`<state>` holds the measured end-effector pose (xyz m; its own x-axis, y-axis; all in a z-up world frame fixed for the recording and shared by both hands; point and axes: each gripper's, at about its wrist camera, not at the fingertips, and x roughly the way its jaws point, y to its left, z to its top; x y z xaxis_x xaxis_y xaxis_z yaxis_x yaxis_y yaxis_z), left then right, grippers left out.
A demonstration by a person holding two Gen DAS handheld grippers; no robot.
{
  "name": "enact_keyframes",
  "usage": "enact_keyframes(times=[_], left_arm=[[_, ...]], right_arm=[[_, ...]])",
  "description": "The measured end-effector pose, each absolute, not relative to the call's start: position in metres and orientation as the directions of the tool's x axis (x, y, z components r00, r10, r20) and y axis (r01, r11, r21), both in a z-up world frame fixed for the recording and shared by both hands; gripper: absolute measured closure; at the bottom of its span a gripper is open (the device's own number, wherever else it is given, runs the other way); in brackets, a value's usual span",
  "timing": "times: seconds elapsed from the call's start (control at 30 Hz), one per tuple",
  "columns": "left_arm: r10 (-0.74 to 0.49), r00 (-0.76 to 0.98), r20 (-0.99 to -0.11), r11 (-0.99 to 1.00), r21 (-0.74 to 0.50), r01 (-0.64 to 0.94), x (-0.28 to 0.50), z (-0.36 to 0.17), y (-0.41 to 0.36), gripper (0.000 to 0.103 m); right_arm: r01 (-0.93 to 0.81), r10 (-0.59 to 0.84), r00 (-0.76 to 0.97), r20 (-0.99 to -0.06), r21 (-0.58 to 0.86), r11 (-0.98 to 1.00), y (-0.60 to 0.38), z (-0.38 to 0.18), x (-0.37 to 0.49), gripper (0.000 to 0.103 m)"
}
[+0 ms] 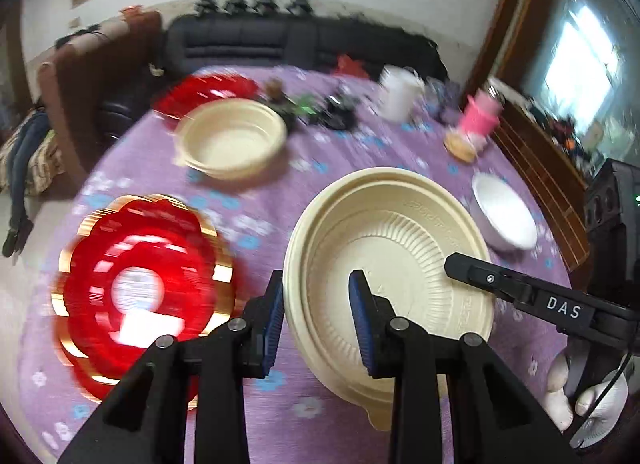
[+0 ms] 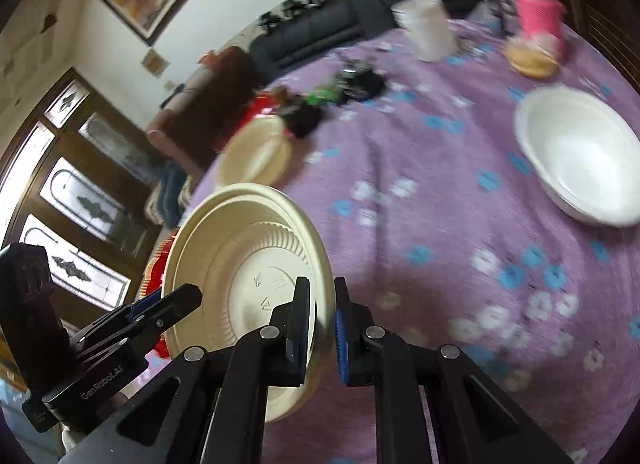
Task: Organize plates and bowls
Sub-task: 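Carry the cream bowl onto the red plate stack and open the right gripper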
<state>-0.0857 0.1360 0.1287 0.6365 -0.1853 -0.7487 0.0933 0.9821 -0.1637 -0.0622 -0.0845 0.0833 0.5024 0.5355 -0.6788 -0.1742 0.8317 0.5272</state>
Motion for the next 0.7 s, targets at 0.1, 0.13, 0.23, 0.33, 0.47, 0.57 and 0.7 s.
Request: enact_keyframes(times=[0.1,0.13,0.23,0.33,0.47,0.57,0.7], left_arm=[[-0.137,0.681,-0.719,0.988,-0.147,0.043,-0.094,0.146,0.167,0.072],[-0.110,0.697,-0.709,0.990,-0.139,0.016,-0.095,0.151,0.181,0.072],[-0.051,0.710,-0.703,0.992,-0.120,-0.048,-0.096,0.154,0.211,0.072],[-0.014,0.693,-0.721,0.985,-0.131,-0.117,-0.094,0.144,0.246,0.072],[0.013,0.659,-0.752,0.976,-0.134,-0.173,-0.087,0.125,0.274,0.072],[0.018,0.627,-0.779,0.972,-0.134,-0.194,-0.082,0.109,0.286,0.072],[0.011,0.597,-0.802,0.970,-0.136,-0.200,-0.075,0.094,0.290,0.072]], right_arm=[[-0.230,0.562,0.491,-0.665,0.523,0.820,-0.051,0.099,-0.054,0.090],[-0.255,0.572,0.485,-0.662,0.519,0.816,-0.035,0.104,-0.051,0.090],[-0.307,0.590,0.459,-0.664,0.505,0.807,0.006,0.111,-0.041,0.090],[-0.345,0.593,0.428,-0.681,0.483,0.804,0.045,0.107,-0.033,0.090],[-0.372,0.578,0.394,-0.715,0.451,0.811,0.084,0.093,-0.027,0.090],[-0.375,0.560,0.373,-0.739,0.432,0.820,0.100,0.081,-0.023,0.090],[-0.367,0.545,0.354,-0.760,0.423,0.828,0.107,0.070,-0.021,0.090]])
